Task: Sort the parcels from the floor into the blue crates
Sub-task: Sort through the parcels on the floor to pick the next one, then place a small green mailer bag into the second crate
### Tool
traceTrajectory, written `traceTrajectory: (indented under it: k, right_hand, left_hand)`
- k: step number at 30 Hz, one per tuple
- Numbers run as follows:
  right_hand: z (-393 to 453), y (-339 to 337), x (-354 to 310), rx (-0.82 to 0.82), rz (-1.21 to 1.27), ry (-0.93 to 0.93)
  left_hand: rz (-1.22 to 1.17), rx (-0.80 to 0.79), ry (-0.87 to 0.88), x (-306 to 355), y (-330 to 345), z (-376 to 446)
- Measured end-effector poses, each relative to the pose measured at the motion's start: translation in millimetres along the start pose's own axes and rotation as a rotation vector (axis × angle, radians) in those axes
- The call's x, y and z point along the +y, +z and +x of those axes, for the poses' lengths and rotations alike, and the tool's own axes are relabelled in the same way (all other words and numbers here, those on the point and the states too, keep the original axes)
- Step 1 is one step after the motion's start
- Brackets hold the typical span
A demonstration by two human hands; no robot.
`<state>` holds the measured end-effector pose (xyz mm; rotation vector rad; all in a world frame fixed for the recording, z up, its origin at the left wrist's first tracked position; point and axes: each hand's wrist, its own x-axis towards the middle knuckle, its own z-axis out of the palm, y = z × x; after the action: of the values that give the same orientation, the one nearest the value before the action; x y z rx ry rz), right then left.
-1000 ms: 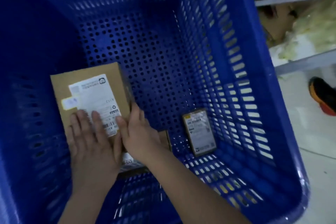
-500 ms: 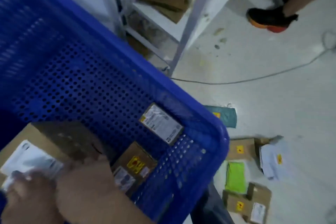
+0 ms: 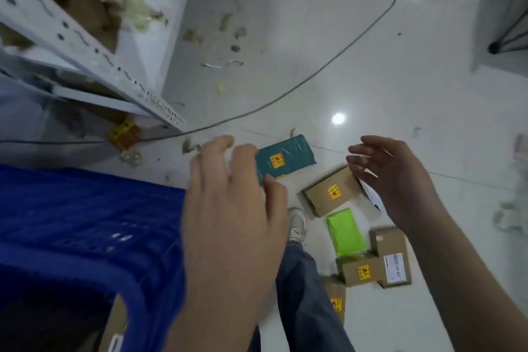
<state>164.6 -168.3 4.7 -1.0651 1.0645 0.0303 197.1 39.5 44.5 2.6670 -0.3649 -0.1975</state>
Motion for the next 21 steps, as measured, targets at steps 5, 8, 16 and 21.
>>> traceTrajectory:
  k: [5, 8, 16, 21]
  right_hand:
    - [88, -60, 41, 0.033, -0.143, 0.345]
    - [131, -79, 70, -0.06, -0.436, 0.482]
    - [260, -98, 158, -0.116, -1.119, 0.362]
    - [342, -76, 218, -0.117, -1.097, 0.287]
  left_hand:
    - [0.064, -0.536, -0.131, 15, 125, 39]
    - [0.017, -0.746, -0.259, -14, 193, 58]
    - [-0.184, -0.646, -0.546, -75, 312, 117]
    - [-0.169, -0.504, -0.855, -123, 399, 135]
